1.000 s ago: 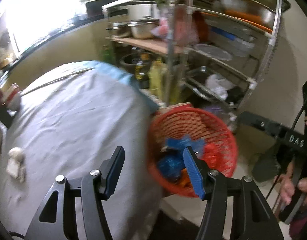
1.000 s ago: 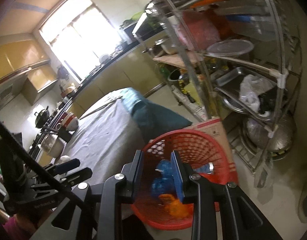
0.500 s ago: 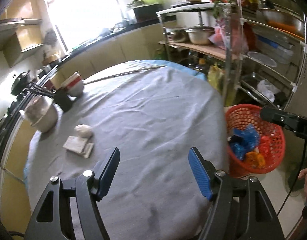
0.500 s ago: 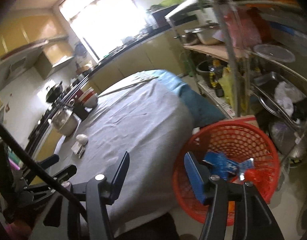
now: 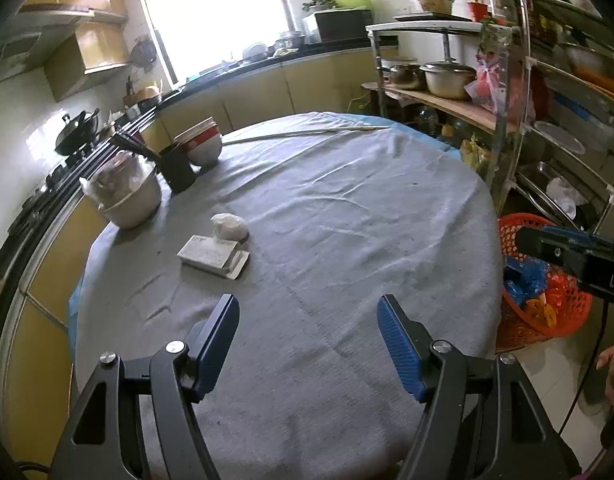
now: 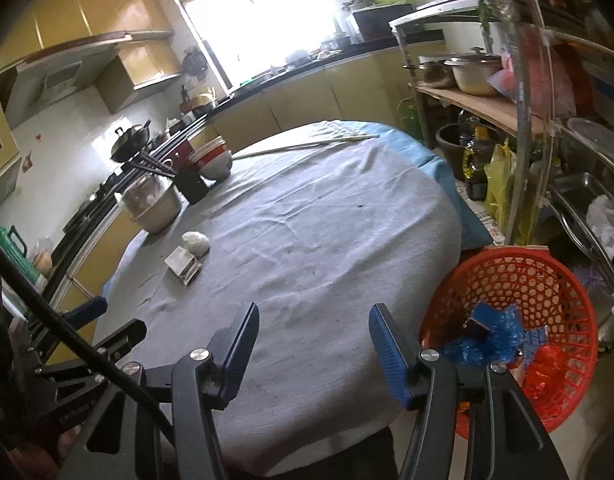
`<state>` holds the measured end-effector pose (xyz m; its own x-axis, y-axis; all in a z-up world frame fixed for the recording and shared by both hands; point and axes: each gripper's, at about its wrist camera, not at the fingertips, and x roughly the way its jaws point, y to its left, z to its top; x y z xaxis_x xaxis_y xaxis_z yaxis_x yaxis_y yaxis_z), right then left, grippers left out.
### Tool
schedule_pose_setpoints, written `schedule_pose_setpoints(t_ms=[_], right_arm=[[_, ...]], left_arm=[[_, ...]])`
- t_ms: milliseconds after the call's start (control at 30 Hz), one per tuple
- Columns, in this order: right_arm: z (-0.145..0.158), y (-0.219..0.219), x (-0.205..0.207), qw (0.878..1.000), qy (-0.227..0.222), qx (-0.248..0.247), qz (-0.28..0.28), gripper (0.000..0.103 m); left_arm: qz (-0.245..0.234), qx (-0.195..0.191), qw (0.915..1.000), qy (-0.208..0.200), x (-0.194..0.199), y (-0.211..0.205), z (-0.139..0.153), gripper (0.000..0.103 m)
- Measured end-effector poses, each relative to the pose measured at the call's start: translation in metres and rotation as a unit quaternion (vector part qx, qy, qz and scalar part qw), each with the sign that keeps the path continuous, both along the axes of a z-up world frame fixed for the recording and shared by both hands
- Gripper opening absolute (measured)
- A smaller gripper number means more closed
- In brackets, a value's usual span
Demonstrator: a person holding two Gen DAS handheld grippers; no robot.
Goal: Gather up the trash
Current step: 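Move both tools back over the table toward the white box and tissue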
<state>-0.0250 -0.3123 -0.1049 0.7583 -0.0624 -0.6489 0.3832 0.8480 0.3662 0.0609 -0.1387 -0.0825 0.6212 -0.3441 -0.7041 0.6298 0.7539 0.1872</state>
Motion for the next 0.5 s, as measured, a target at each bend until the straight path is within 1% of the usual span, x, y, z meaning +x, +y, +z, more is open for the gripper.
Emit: schedule_pose_setpoints(t_ms=[133,267,400,500], right_arm=[[-0.001,0.006,0.002,1.000,0.003,0.000,0.009,0.062],[0.000,0.011,0.003,1.000,0.002,-0.003,0.021,0.062],[0.001,0.015,0.006,1.000,-0.001,-0.008,0.029,0.062],[-0.002,0.017,0.008,0.999,0.001,-0.006,0.035,0.062]], left_arm=[[0.006,0.000,1.0000,0.002,0.003,0.005,-0.001,0.072],[0.015,0.001,0.9998,0.013,0.003,0.014,-0.008,0.072],[0.035,0.018,0.9990,0.023,0.008,0.026,-0.023,0.072],[0.060,0.029,0.9972,0.034,0.017,0.038,-0.034,0.072]])
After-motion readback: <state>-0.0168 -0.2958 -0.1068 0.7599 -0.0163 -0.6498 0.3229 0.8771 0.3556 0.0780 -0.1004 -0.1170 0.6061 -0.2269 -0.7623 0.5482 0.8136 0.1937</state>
